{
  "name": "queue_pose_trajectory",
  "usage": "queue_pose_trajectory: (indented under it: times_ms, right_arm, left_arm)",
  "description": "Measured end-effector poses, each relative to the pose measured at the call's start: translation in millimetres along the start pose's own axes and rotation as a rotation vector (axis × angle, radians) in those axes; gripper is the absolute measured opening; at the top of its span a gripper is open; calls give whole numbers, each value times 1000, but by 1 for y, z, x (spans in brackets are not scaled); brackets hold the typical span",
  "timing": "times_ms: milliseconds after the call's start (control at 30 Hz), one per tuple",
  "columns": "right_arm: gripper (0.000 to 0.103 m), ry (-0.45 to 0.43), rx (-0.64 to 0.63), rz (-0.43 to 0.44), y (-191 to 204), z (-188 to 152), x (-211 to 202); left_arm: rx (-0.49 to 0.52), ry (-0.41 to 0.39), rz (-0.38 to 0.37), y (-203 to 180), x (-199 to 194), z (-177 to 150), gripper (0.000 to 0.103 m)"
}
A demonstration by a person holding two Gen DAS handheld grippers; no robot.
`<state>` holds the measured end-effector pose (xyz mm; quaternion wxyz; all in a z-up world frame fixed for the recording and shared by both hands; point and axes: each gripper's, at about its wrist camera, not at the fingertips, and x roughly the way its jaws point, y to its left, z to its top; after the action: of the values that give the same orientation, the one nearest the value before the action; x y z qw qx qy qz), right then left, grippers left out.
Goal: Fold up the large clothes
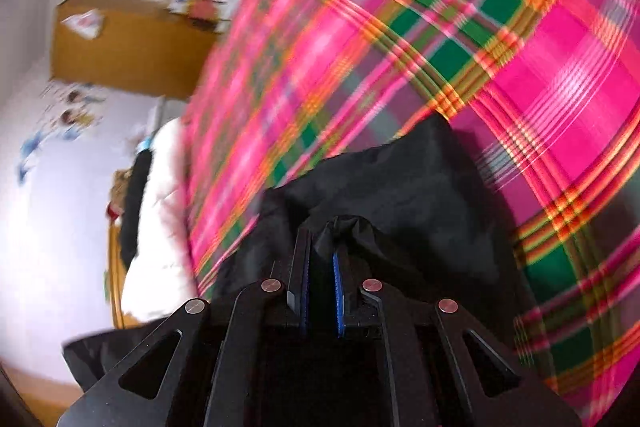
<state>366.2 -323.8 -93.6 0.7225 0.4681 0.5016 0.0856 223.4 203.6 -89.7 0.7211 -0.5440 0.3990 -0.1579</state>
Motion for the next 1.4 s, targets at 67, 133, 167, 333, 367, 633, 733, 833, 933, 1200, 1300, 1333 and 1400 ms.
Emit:
queue_pose_trajectory:
  times_ms: [67, 133, 167, 333, 367, 633, 733, 833, 933, 1200, 1300, 1333, 1400]
  right_arm:
    - [11, 6, 48, 11, -11, 3, 11]
    - [13, 6, 71, 34, -16, 3, 14]
    - [14, 1, 82, 46, -19, 4, 14]
    - [20, -16, 90, 54, -15, 4, 9]
    - [22, -20, 90, 55, -13, 5, 10]
    - [40, -56, 50, 47, 1, 4, 12]
    - [42, -71, 25, 26, 8, 2, 11]
    - [49, -101, -37, 39, 17, -3, -1]
    - [63, -173, -151, 65, 25, -9, -32]
    - [69, -222, -484, 21, 43, -25, -78]
    - [69, -131, -584, -36, 52, -30, -48]
    - [69, -108, -617, -45, 56, -32, -39]
    - [69, -93, -693, -58, 67, -39, -29]
  left_arm:
    - [25, -28, -20, -3, -7, -2, 39]
    - [50, -60, -30, -5, -13, -1, 48]
    - [59, -82, -25, -8, -18, -1, 49]
    - [183, -148, 23, -25, -43, -2, 60]
    - [220, -164, 49, -30, -49, -4, 60]
    - [526, -315, 109, -70, -95, -24, 80]
    - [634, -226, 148, -82, -61, -23, 80]
    - [621, -150, 266, -76, -21, -10, 80]
    - [528, -147, 320, -61, -3, 7, 80]
    - [537, -175, 437, -65, 17, 7, 80]
    - [554, -154, 466, -64, 27, 7, 80]
    - [548, -148, 473, -62, 29, 9, 80]
    - [534, -143, 487, -59, 33, 14, 80]
